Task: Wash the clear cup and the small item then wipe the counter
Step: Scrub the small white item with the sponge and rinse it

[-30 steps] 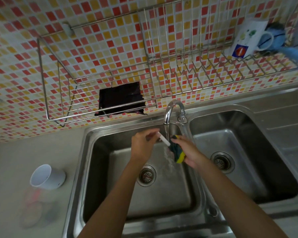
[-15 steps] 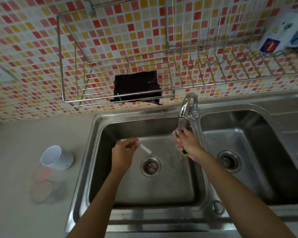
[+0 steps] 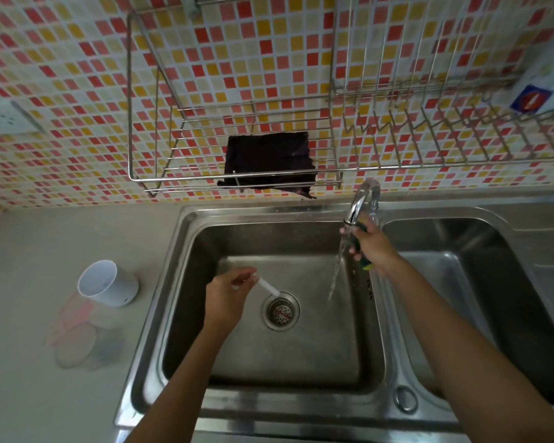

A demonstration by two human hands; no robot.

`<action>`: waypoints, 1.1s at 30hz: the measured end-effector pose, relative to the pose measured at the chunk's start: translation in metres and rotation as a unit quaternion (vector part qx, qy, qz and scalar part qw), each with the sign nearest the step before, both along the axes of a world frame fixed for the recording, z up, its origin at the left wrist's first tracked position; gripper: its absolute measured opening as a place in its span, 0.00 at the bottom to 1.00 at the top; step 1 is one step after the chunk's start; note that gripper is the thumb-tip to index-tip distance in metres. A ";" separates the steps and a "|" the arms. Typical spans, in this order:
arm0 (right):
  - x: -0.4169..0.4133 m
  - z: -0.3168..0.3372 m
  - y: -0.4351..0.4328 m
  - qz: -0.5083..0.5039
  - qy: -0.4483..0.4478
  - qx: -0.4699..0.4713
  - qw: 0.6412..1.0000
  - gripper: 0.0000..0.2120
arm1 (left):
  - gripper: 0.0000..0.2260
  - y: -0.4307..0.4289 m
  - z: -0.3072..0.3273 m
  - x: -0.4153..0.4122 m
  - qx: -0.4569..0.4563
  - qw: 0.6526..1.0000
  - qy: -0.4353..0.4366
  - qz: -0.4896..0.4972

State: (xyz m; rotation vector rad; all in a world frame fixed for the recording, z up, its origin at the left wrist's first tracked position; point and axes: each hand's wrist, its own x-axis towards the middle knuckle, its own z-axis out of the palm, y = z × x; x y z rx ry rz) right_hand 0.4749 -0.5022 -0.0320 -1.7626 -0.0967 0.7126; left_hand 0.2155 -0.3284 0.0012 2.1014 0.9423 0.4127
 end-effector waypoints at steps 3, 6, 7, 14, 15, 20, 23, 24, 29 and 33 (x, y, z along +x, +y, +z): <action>0.015 0.013 -0.007 -0.043 -0.024 0.013 0.999 0.13 | 0.09 0.002 -0.001 -0.003 0.004 1.000 0.001 0.000; 0.013 0.011 -0.008 -0.017 -0.026 -0.009 0.999 0.16 | 0.09 0.000 -0.002 -0.006 -0.004 1.000 0.000 0.001; 0.013 0.009 -0.008 -0.032 -0.029 -0.009 0.999 0.16 | 0.09 0.000 -0.002 -0.007 -0.006 1.000 -0.002 0.000; -0.021 0.006 0.002 -0.191 -0.059 0.041 0.979 0.06 | 0.08 0.020 0.011 -0.034 0.000 0.999 -0.025 0.047; -0.036 0.002 0.004 -0.212 -0.092 0.023 0.973 0.06 | 0.07 0.022 0.013 -0.039 0.012 0.998 -0.029 0.052; -0.126 -0.038 0.021 -0.034 -0.253 -0.112 0.960 0.06 | 0.05 0.028 0.012 -0.065 0.094 0.995 -0.031 0.024; -0.161 -0.046 0.030 0.041 -0.268 -0.199 0.942 0.08 | 0.05 0.037 -0.001 -0.082 0.102 0.995 0.019 0.014; -0.169 -0.040 0.033 0.041 -0.281 -0.204 0.937 0.09 | 0.04 0.041 -0.001 -0.085 0.120 0.993 0.015 0.009; -0.183 -0.003 0.053 0.051 -0.317 -0.232 0.918 0.08 | 0.02 0.067 0.010 -0.098 0.144 0.989 0.003 -0.023; -0.197 0.061 0.076 0.039 -0.313 -0.170 0.934 0.04 | 0.03 0.089 0.027 -0.107 0.147 0.988 -0.042 -0.033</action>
